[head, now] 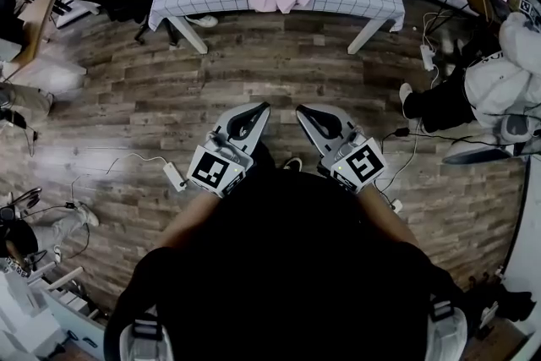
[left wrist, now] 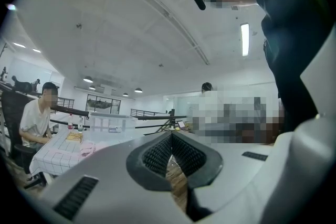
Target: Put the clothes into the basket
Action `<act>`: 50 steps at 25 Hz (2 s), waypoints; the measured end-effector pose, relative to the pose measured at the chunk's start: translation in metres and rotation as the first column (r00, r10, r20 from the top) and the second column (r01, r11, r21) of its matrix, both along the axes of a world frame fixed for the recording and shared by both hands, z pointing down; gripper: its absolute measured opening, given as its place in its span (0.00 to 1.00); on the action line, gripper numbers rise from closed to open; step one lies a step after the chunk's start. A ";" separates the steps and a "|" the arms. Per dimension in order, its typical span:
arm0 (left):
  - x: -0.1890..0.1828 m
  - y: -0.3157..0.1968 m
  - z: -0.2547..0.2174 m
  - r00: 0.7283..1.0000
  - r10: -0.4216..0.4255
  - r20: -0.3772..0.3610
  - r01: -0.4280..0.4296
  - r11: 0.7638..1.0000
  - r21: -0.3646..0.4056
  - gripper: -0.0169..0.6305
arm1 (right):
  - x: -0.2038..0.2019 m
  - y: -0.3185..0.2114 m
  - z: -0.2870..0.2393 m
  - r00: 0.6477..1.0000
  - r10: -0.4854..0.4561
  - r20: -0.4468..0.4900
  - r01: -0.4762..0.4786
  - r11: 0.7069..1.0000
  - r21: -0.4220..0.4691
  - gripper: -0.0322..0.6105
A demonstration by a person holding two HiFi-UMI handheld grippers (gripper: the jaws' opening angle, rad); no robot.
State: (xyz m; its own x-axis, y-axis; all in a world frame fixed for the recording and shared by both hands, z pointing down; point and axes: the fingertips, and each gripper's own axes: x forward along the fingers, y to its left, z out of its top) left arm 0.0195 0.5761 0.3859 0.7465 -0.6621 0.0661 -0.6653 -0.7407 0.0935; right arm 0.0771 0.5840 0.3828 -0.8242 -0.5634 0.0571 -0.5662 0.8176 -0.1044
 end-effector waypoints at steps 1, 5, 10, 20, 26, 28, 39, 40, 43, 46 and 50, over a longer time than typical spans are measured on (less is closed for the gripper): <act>-0.002 -0.005 -0.001 1.000 0.004 0.001 -0.004 1.000 0.003 0.03 | -0.002 -0.005 0.000 1.000 0.003 -0.001 -0.003 1.000 0.000 0.07; -0.012 -0.026 -0.002 1.000 0.018 -0.003 -0.018 1.000 0.007 0.03 | -0.016 -0.025 -0.002 1.000 0.008 -0.006 -0.008 1.000 0.002 0.07; -0.024 -0.050 0.002 0.999 0.032 -0.005 -0.032 0.999 0.002 0.03 | -0.030 -0.050 0.001 1.000 0.011 -0.021 -0.011 1.000 0.027 0.07; -0.050 -0.107 0.004 0.998 0.062 -0.023 -0.062 0.998 -0.007 0.03 | -0.061 -0.104 0.001 0.999 0.025 -0.034 -0.024 0.999 0.035 0.07; -0.066 -0.139 0.005 0.996 0.078 -0.033 -0.078 0.997 -0.010 0.03 | -0.082 -0.135 -0.004 1.000 0.023 -0.016 -0.022 0.998 0.054 0.07; -0.073 -0.149 0.004 0.996 0.085 -0.035 -0.086 0.996 -0.011 0.03 | -0.091 -0.143 -0.003 0.999 0.025 -0.038 -0.024 0.999 0.038 0.07; -0.118 -0.193 0.002 0.990 0.133 -0.052 -0.133 0.991 -0.001 0.03 | -0.138 -0.186 0.004 0.993 0.072 -0.093 -0.075 0.997 -0.019 0.07; -0.122 -0.196 0.002 0.989 0.136 -0.052 -0.136 0.991 0.000 0.03 | -0.142 -0.189 0.004 0.993 0.075 -0.094 -0.077 0.997 -0.021 0.07; -0.134 -0.204 0.003 0.987 0.151 -0.046 -0.151 0.988 0.004 0.03 | -0.156 -0.197 0.005 0.992 0.082 -0.095 -0.084 0.996 -0.021 0.07; -0.143 -0.210 0.005 0.986 0.159 -0.046 -0.160 0.987 0.001 0.03 | -0.167 -0.204 0.008 0.992 0.087 -0.095 -0.090 0.996 -0.026 0.07; -0.151 -0.220 0.004 0.986 0.157 -0.054 -0.157 0.988 -0.002 0.03 | -0.176 -0.214 0.008 0.991 0.087 -0.098 -0.091 0.995 -0.031 0.07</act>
